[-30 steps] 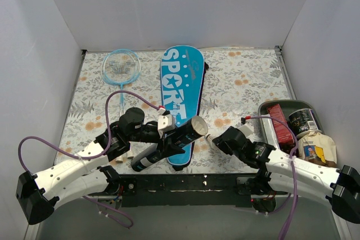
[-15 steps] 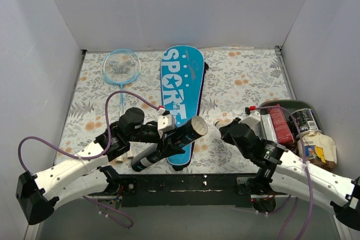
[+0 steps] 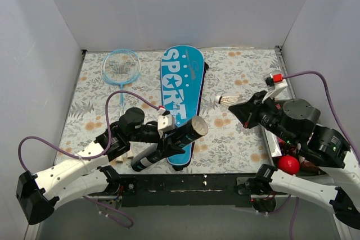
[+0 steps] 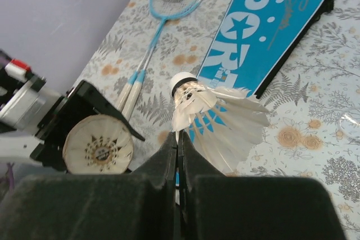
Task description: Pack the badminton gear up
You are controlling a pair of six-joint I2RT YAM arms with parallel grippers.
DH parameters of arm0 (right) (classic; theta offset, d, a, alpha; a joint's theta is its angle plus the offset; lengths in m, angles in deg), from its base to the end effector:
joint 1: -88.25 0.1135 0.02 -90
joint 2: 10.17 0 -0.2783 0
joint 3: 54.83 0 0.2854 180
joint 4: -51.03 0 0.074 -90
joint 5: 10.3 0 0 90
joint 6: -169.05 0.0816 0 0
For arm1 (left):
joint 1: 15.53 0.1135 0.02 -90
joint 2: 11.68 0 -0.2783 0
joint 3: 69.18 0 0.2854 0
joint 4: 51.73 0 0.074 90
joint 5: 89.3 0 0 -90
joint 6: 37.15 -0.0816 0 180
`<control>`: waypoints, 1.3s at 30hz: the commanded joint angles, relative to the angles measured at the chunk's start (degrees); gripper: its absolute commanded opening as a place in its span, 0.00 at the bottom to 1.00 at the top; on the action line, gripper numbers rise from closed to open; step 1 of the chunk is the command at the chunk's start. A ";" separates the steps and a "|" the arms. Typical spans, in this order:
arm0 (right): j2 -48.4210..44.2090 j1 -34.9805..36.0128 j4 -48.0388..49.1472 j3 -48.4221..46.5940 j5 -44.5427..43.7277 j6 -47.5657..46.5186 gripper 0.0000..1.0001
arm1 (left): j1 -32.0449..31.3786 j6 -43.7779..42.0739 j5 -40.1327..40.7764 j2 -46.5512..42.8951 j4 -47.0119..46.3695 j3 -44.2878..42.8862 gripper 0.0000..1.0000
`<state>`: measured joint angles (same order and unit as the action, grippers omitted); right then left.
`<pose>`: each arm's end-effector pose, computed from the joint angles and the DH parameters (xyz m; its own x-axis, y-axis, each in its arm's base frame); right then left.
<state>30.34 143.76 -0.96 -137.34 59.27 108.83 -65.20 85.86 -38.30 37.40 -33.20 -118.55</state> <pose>0.1190 0.1229 0.4591 -0.3722 0.2802 -0.8849 -0.4526 0.7775 0.4366 0.1250 -0.2266 0.2822 -0.7034 0.1743 -0.6891 0.7108 0.1697 -0.6826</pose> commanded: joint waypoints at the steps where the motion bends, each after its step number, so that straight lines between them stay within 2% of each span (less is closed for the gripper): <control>1: 2.99 0.04 -9.53 -6.00 11.63 -8.15 0.01 | -0.16 0.12 -1.25 0.23 0.20 -0.03 0.22; 11: 7.21 0.04 -11.47 -9.52 22.27 -12.64 0.01 | -0.16 0.12 -0.81 1.02 0.37 -0.12 0.22; 20: 8.62 0.04 -15.34 -17.34 17.79 -14.93 0.01 | -0.25 0.12 -0.72 0.93 0.55 -0.12 0.22; 24: 8.97 0.04 -16.04 -18.93 19.36 -15.63 0.01 | -0.25 0.03 -0.63 1.19 0.64 -0.21 0.22; 29: 9.23 0.04 -15.34 -18.93 25.60 -16.68 0.01 | -0.25 -0.06 -0.55 1.54 0.81 -0.30 0.22; 39: 11.61 -0.05 -9.64 -12.60 30.44 -16.68 0.01 | -0.25 -0.06 -0.63 1.46 0.90 -0.38 0.22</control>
<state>40.57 143.76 -15.60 -152.20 86.62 93.31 -65.22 86.13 -38.35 38.47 -33.79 -118.68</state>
